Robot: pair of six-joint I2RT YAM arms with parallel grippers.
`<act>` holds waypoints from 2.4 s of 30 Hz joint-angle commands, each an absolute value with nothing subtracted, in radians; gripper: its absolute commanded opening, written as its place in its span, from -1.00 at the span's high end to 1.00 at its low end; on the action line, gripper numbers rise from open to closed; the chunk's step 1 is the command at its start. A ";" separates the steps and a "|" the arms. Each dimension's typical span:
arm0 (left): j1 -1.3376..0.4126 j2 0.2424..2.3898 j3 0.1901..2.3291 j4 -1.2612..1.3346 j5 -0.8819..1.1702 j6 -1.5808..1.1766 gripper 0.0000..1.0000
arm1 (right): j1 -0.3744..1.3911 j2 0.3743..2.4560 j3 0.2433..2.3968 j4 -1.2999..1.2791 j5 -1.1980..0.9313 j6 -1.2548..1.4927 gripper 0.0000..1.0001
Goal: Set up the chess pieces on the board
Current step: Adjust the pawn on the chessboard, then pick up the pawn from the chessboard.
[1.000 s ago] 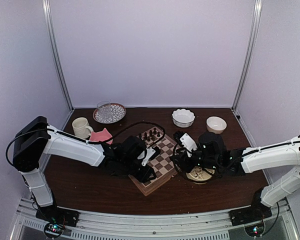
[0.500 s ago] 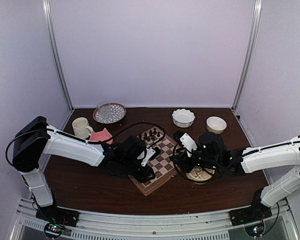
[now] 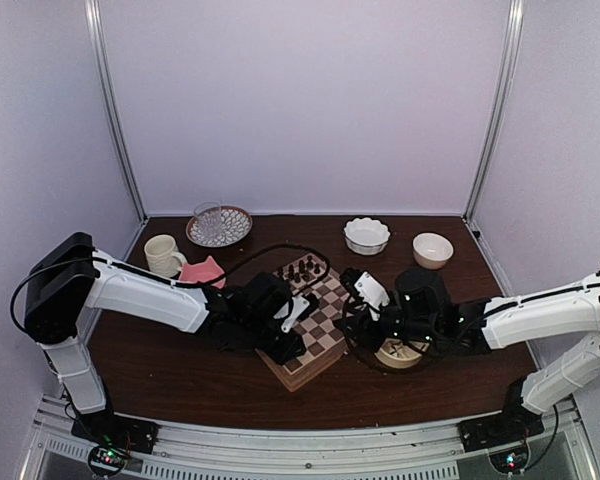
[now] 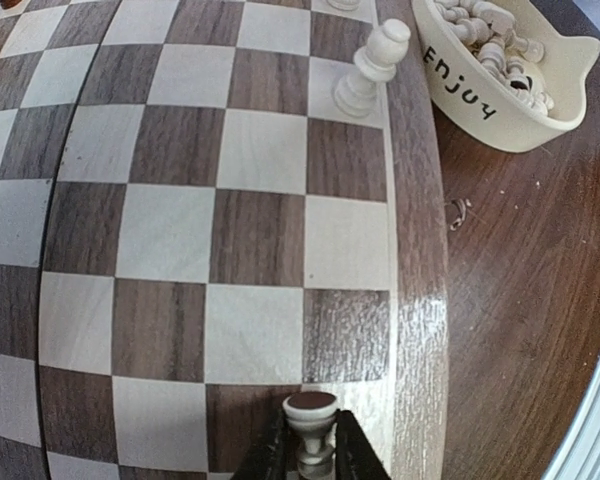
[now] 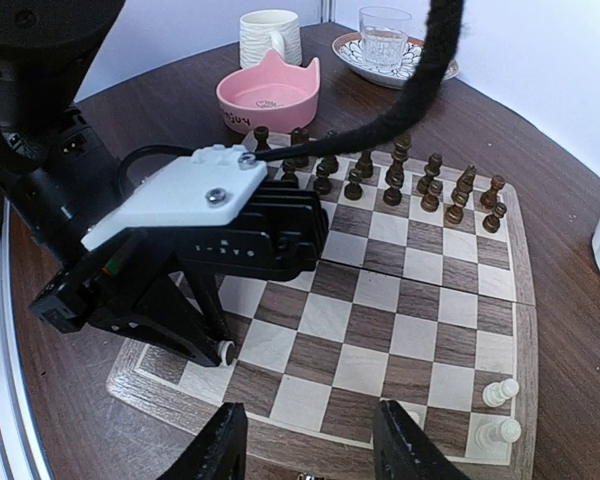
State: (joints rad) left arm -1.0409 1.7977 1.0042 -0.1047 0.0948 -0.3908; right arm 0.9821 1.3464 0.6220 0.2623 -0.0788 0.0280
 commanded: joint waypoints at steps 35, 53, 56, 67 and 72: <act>-1.043 1.737 1.001 -0.163 -0.084 -0.423 0.50 | 1.073 1.427 0.697 0.235 -0.098 -0.063 0.08; -1.043 1.802 1.064 -0.225 -0.043 -0.419 0.54 | 1.075 1.438 0.709 0.217 -0.089 -0.064 0.07; -1.043 1.799 1.062 -0.226 -0.057 -0.414 0.59 | 1.075 1.437 0.706 0.225 -0.093 -0.062 0.07; -1.043 1.770 1.046 -0.200 -0.027 -0.416 0.79 | 1.088 1.425 0.703 0.221 -0.103 -0.087 0.09; -1.042 1.748 1.027 -0.173 0.016 -0.425 0.79 | 1.127 1.418 0.699 0.221 -0.063 -0.135 0.03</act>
